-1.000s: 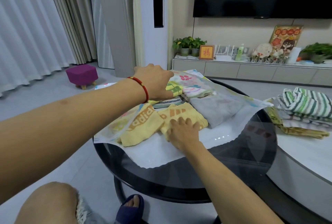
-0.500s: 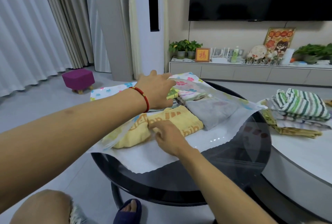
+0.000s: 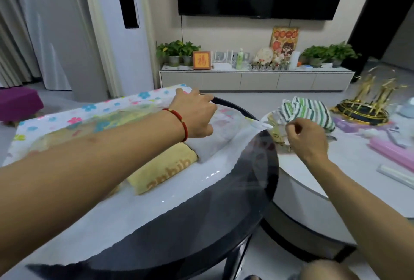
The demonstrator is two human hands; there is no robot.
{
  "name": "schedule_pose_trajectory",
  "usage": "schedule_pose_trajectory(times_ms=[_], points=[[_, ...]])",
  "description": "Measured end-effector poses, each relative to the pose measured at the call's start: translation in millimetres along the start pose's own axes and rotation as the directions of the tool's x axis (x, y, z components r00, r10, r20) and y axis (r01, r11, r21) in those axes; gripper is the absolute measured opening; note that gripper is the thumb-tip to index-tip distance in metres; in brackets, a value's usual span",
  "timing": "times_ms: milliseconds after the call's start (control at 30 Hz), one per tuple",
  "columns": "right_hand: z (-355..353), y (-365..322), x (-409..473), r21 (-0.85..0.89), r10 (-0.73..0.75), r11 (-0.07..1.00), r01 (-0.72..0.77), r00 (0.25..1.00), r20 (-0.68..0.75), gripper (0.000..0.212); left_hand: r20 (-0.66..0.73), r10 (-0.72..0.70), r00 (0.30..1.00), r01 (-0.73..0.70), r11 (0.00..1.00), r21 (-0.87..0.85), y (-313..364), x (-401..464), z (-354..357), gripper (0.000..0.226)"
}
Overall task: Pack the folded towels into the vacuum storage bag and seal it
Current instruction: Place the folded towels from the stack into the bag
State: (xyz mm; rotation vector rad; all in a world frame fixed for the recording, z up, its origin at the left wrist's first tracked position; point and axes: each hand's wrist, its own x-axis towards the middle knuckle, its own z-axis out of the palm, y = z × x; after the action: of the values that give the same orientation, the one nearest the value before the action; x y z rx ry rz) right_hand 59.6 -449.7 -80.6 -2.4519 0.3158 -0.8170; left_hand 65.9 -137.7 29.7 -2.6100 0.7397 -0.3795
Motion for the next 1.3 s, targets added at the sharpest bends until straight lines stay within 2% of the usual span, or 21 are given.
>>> schedule_pose_trajectory(times_ms=[167, 333, 400, 467, 600, 667, 733, 833, 900, 967, 1033, 1100, 1167, 1200, 1233, 1267, 1300], points=[[8.1, 48.3, 80.4, -0.107, 0.181, 0.976, -0.189, 0.98, -0.082, 0.032, -0.052, 0.045, 0.998, -0.045, 0.999, 0.006, 10.1, 39.9, 2.7, 0.041], [15.3, 90.1, 128.0, 0.034, 0.453, 0.891, -0.452, 0.891, -0.035, 0.037, -0.132, 0.055, 0.99, -0.061, 0.997, -0.041, 2.7, 67.2, 10.6, 0.045], [17.4, 105.1, 140.2, -0.027, 0.544, 0.839, -0.544, 0.839, -0.001, 0.049, -0.143, 0.049, 0.988, -0.053, 0.998, -0.028, -1.2, 71.8, 14.4, 0.05], [15.3, 109.7, 146.9, -0.133, 0.566, 0.819, -0.559, 0.824, 0.021, 0.061, -0.139, 0.047, 0.989, -0.05, 0.998, -0.023, -3.2, 75.5, 16.3, 0.053], [1.4, 98.1, 147.6, -0.147, 0.376, 0.92, -0.363, 0.923, 0.079, 0.057, -0.112, 0.021, 0.993, -0.026, 0.999, -0.042, -5.0, 73.7, 12.7, 0.053], [-11.6, 86.0, 142.9, -0.101, 0.292, 0.955, -0.279, 0.944, 0.151, 0.05, -0.101, -0.016, 0.995, 0.01, 0.998, -0.058, -6.6, 66.5, 9.4, 0.05], [-28.6, 70.3, 133.9, 0.042, 0.243, 0.965, -0.259, 0.942, 0.23, 0.04, -0.06, -0.055, 0.997, 0.049, 0.994, -0.097, -10.0, 55.4, 5.9, 0.047], [-71.3, 37.8, 105.2, 0.294, 0.195, 0.904, -0.31, 0.911, 0.363, 0.031, -0.012, -0.126, 0.992, 0.124, 0.985, -0.118, -24.1, 34.4, -2.1, 0.048], [-103.8, 13.2, 79.9, 0.389, 0.121, 0.86, -0.33, 0.873, 0.473, 0.028, 0.01, -0.172, 0.985, 0.172, 0.978, -0.115, -35.7, 20.9, -8.8, 0.052], [-130.7, -12.4, 56.2, 0.478, 0.023, 0.786, -0.392, 0.791, 0.611, 0.028, 0.038, -0.199, 0.979, 0.202, 0.974, -0.101, -45.3, 11.4, -14.8, 0.057], [-144.6, -39.6, 33.1, 0.513, -0.092, 0.705, -0.49, 0.655, 0.75, 0.027, 0.041, -0.223, 0.974, 0.226, 0.969, -0.097, -50.9, 7.6, -22.6, 0.06], [-136.6, -69.9, 9.2, 0.489, -0.209, 0.677, -0.55, 0.493, 0.845, 0.026, 0.03, -0.224, 0.974, 0.225, 0.969, -0.104, -54.0, 7.7, -30.7, 0.063], [-106.3, -104.4, -13.8, 0.487, -0.325, 0.679, -0.549, 0.369, 0.871, 0.028, 0.031, -0.206, 0.978, 0.208, 0.972, -0.112, -56.3, 9.3, -38.4, 0.068], [-86.2, -123.3, -23.8, 0.509, -0.382, 0.665, -0.547, 0.336, 0.861, 0.029, 0.038, -0.203, 0.979, 0.206, 0.97, -0.126, -57.8, 9.9, -41.9, 0.07], [-63.9, -141.6, -30.9, 0.542, -0.419, 0.639, -0.546, 0.344, 0.84, 0.029, 0.044, -0.203, 0.978, 0.207, 0.969, -0.137, -59.5, 10.2, -45.3, 0.072], [-40.0, -158.6, -34.6, 0.578, -0.415, 0.606, -0.547, 0.402, 0.816, 0.03, 0.047, -0.204, 0.978, 0.208, 0.968, -0.139, -61.1, 10.6, -48.6, 0.072], [-14.8, -172.1, -35.3, 0.61, -0.368, 0.58, -0.539, 0.495, 0.787, 0.03, 0.048, -0.204, 0.978, 0.208, 0.97, -0.129, -62.6, 10.8, -51.6, 0.072]])
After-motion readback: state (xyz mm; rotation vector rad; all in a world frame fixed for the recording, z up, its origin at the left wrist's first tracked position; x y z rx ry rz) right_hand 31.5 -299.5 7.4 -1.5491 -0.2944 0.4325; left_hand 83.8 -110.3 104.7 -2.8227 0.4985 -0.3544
